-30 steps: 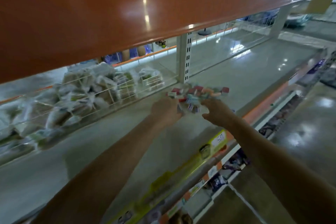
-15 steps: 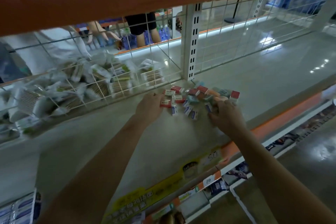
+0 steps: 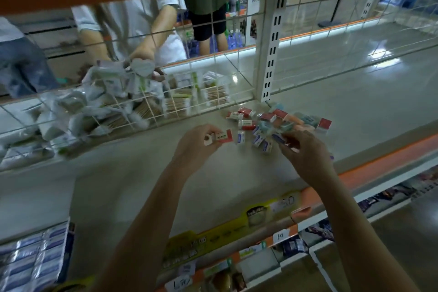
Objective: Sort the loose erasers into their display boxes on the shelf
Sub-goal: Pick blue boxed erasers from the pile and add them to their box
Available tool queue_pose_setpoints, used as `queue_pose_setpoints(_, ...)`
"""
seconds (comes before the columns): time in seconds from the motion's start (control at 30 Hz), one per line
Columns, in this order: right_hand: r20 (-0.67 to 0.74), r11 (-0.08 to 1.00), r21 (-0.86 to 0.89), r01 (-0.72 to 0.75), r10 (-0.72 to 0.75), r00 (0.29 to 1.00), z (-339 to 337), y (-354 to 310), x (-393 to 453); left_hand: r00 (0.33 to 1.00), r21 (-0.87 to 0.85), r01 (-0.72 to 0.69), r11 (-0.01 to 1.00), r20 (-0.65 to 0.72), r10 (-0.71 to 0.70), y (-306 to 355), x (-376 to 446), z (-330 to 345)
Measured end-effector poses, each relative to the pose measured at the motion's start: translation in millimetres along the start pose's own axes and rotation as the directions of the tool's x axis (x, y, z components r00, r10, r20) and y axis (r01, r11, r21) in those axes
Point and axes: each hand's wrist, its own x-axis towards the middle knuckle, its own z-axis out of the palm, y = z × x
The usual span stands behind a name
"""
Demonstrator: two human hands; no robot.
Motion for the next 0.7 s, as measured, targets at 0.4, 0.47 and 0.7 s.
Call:
queue_pose_setpoints(0.4,0.203,0.854,0.400,0.333,-0.437,0.876,53,-132,-45,0.985,-0.074,0.118,0.990,-0.120,-0.126,-46,-118,-93)
queue_pose_setpoints(0.47,0.221,0.831,0.416,0.369,-0.486,0.846,66,-156,-51,0.974,-0.062,0.153,0.986,-0.161,-0.162,-59,-140,-114)
queue_pose_setpoints(0.7,0.254,0.791,0.451,0.414,-0.559,0.790,104,-237,-84,0.960,-0.029,0.197,0.980,-0.195,-0.199,-114,-206,-181)
